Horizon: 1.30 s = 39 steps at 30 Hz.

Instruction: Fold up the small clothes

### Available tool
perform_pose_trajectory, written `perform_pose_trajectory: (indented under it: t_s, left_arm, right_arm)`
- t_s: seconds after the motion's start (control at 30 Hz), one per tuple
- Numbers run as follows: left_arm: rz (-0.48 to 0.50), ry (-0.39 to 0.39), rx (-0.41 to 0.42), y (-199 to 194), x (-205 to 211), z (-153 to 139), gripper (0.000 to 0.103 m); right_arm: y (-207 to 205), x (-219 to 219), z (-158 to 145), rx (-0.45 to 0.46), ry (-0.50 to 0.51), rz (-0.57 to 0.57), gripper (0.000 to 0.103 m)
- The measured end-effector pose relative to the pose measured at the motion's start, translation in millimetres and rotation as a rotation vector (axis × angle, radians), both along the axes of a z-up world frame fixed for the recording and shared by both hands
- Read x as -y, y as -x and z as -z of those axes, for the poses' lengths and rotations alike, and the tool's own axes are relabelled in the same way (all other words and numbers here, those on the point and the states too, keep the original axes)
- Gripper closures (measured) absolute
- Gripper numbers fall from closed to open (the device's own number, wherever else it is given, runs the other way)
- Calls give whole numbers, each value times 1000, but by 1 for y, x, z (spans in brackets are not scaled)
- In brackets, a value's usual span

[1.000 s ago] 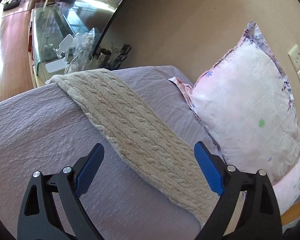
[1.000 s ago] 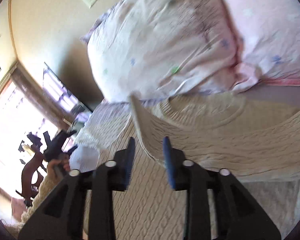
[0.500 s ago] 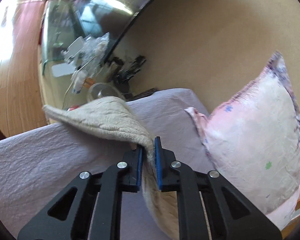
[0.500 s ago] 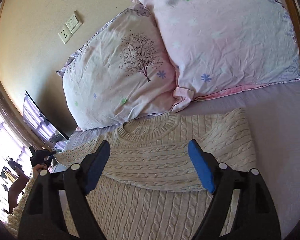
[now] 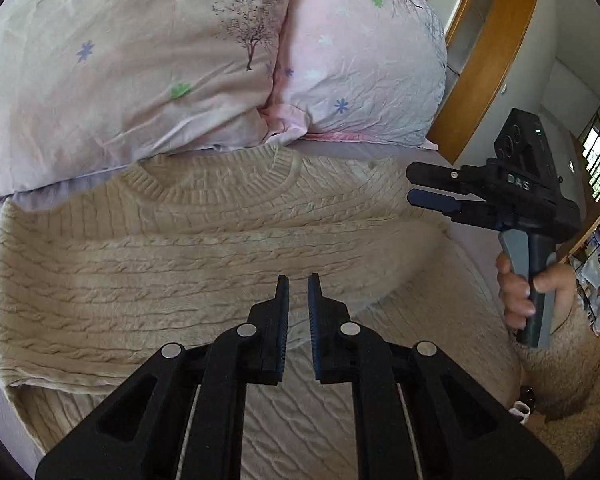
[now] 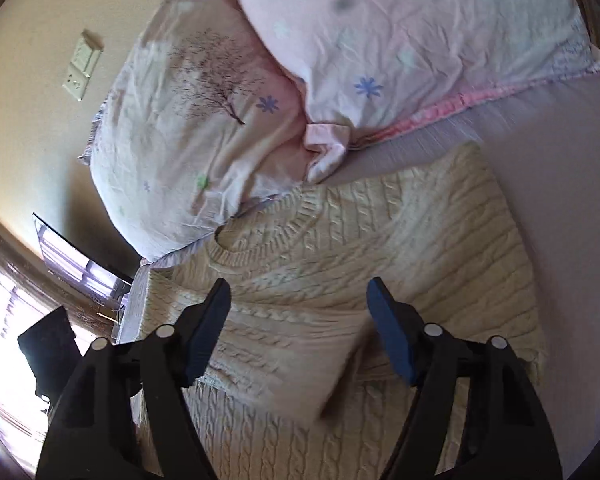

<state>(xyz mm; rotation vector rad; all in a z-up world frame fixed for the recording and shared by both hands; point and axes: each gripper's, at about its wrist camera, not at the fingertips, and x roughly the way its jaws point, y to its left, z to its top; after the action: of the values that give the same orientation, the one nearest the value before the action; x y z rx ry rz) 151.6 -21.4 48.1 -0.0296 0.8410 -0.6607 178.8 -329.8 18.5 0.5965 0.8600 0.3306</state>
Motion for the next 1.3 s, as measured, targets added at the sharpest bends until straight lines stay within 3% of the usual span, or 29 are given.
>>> perform_pose_trajectory:
  t_s: [0.07,0.1,0.13,0.27,0.3,0.37,0.47,0.53,0.63,0.67,0.7,0.77,0.83,0.9,1.0,1.13,1.2,1.3]
  left_arm:
    - [-82,16,36,14,-31,-6,68]
    - [-133,27,48,22,-50,-9,48]
    - [-184,31,55,29,-69,-12,40]
    - [-340,33,-2,59,-129,-5,33]
    - [-367,43,-31,66,-140,0,32]
    - [-393,74,-85,79,-156,13,31]
    - [-397,119,-136,95,-162,29,31]
    - [-373,145,-154,104,-160,37,31]
    - [-357,169,-151,117,-158,44,31]
    - [-351,179,-144,121,-159,44,31]
    - [-346,197,-142,126,-161,45,31]
    - [-323,251,-151,133,-163,47,32]
    - [-289,317,-167,142,-164,52,37]
    - [-257,351,-159,153,-163,54,45]
    - [-205,410,-152,178,-163,59,55]
    - [-161,512,-193,211,-166,68,59]
    - [-154,524,-204,223,-164,73,59]
    - [-148,510,-208,228,-156,73,69]
  right_arm:
    - [-5,7,9,-47,10,25,45]
    - [-7,9,13,-66,14,33,49]
    - [-8,9,17,-85,18,32,50]
    - [-6,-5,24,-112,82,-20,56]
    - [-7,-11,26,-121,120,-35,69]
    - [-6,-19,23,-92,192,-37,97]
    - [-11,8,-4,16,183,123,97]
    - [-19,28,-15,26,246,234,96]
    - [-8,45,-10,-79,215,253,70]
    - [5,47,-7,-81,203,232,47]
    - [20,48,-5,-85,212,224,37]
    - [53,53,7,-121,206,204,37]
    - [86,64,25,-178,108,167,43]
    - [121,69,41,-199,-3,126,63]
    - [173,62,54,-181,-125,25,69]
    - [233,47,69,-139,-227,-104,74]
    - [249,39,74,-132,-239,-153,85]
    - [247,25,68,-119,-198,-203,95]
